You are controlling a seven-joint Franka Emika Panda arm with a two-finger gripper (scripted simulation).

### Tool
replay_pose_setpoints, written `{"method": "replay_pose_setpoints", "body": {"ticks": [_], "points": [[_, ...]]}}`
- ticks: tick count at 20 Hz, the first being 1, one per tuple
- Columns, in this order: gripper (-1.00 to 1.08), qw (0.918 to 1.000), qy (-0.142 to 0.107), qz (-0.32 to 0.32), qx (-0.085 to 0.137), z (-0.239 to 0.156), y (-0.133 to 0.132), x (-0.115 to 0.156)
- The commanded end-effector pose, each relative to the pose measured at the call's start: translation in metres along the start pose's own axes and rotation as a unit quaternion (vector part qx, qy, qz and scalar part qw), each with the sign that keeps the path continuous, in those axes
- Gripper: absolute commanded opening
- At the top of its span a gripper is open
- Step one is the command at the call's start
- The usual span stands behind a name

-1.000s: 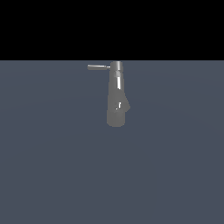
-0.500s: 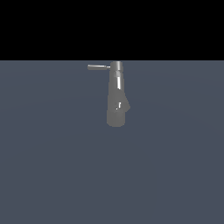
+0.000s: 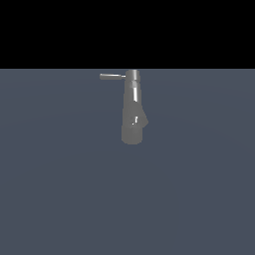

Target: Turn on the faucet by rotating a designated handle.

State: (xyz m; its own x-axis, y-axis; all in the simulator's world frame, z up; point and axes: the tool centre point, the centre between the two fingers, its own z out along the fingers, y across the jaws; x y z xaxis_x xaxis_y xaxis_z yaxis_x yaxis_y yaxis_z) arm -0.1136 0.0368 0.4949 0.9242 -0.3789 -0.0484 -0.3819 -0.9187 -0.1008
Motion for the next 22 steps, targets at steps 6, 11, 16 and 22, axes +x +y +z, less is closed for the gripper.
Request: {"method": "replay_pose_setpoints", "body": {"ticks": [6,11,16,22], "points": [[-1.0,0.9945,-0.01,0.104,0.003,0.02,-0.024,0.053],[-1.0,0.9849,-0.014,0.172,0.001,0.039,-0.039,0.088],[-1.0,0.9707,-0.016,0.24,-0.004,0.062,-0.054,0.121],[-1.0,0.948,-0.014,0.318,-0.013,0.096,-0.071,0.158]]}}
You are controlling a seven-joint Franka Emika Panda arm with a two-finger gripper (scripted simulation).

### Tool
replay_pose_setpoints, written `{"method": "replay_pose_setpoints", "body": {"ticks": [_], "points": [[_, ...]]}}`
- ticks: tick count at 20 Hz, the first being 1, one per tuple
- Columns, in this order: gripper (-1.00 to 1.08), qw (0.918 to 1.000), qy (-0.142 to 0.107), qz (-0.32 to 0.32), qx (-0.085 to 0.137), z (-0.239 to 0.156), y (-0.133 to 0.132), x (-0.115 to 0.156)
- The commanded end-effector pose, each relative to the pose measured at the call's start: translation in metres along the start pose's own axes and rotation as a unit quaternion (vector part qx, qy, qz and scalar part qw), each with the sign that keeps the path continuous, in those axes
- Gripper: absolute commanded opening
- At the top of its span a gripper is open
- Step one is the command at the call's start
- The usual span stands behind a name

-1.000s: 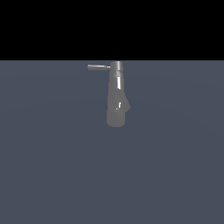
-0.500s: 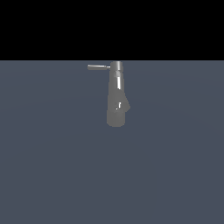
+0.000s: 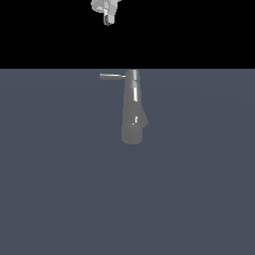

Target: Turn on the faucet by rotating a designated handle.

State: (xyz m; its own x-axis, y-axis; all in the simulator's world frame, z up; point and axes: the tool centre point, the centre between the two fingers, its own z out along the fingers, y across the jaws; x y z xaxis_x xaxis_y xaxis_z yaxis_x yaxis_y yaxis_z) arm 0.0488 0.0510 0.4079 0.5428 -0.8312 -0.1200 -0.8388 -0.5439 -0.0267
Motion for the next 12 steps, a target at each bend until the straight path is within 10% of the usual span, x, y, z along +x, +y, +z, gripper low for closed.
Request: {"method": "replay_pose_setpoints", "body": {"ticks": [1,12], "points": [[-1.0,0.9994,0.002,0.034,-0.003,0.015,-0.015,0.009],[-1.0,0.9841,0.022,0.176,-0.016,0.089,-0.073,0.041]]}}
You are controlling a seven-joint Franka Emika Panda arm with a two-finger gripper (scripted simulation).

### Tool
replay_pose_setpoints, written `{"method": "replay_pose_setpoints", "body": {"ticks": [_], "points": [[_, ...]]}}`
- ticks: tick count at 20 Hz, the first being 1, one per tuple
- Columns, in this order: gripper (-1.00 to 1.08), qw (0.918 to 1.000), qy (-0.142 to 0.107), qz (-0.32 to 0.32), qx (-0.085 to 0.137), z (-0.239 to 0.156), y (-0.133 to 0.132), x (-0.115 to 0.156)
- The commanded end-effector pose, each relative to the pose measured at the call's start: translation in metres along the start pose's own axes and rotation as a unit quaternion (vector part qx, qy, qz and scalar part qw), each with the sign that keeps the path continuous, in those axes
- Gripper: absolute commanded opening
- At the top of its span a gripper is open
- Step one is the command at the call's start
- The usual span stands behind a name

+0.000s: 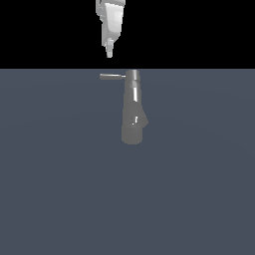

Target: Turn on the faucet by rotating a designated handle.

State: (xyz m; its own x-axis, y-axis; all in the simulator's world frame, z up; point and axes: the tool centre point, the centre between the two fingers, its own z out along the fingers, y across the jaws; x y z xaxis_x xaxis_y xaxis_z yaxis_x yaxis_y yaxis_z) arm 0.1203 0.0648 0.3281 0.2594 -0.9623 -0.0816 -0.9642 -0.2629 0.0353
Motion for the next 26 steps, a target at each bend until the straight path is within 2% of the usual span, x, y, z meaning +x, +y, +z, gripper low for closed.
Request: {"method": "replay_pose_setpoints", "body": {"ticks": [1,7,13,26], "points": [[-1.0,0.9995,0.006,0.032,-0.002,0.018,-0.014,0.001],[-1.0,0.9957,0.02,0.09,-0.006,0.056,-0.038,0.003],[-1.0,0.9916,0.03,0.126,-0.007,0.081,-0.052,0.002],[-1.0,0.9897,0.034,0.139,-0.007,0.09,-0.054,0.001]]}}
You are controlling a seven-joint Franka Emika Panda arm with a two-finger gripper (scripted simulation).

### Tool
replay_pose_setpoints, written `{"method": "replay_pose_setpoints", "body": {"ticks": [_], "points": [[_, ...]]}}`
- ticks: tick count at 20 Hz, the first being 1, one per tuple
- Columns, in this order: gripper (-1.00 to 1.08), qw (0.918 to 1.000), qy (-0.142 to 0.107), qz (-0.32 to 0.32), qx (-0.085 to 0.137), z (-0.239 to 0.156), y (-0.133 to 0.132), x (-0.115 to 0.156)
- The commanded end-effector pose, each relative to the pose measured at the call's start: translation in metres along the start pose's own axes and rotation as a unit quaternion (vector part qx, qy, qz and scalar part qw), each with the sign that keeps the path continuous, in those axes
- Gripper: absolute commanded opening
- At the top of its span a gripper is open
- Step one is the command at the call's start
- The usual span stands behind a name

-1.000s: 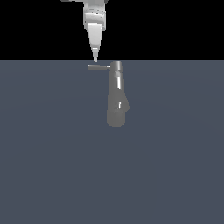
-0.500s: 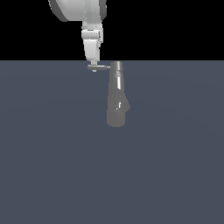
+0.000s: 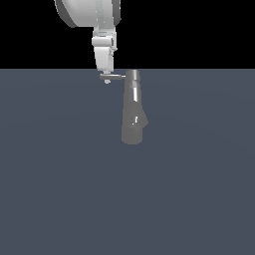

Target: Turn on the faucet by rotating a designated handle.

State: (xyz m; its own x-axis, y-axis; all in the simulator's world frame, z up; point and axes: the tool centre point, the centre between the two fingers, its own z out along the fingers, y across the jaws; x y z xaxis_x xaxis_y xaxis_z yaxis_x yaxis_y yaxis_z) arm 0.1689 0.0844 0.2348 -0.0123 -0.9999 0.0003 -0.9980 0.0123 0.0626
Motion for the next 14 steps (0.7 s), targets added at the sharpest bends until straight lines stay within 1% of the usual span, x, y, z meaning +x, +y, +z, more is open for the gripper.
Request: {"method": "replay_pose_setpoints", "body": {"ticks": [1,14], "points": [[-1.0,1.0,0.0,0.0,0.0,-0.002,0.004,0.0],[-1.0,1.0,0.0,0.0,0.0,-0.012,0.029,-0.001]]}}
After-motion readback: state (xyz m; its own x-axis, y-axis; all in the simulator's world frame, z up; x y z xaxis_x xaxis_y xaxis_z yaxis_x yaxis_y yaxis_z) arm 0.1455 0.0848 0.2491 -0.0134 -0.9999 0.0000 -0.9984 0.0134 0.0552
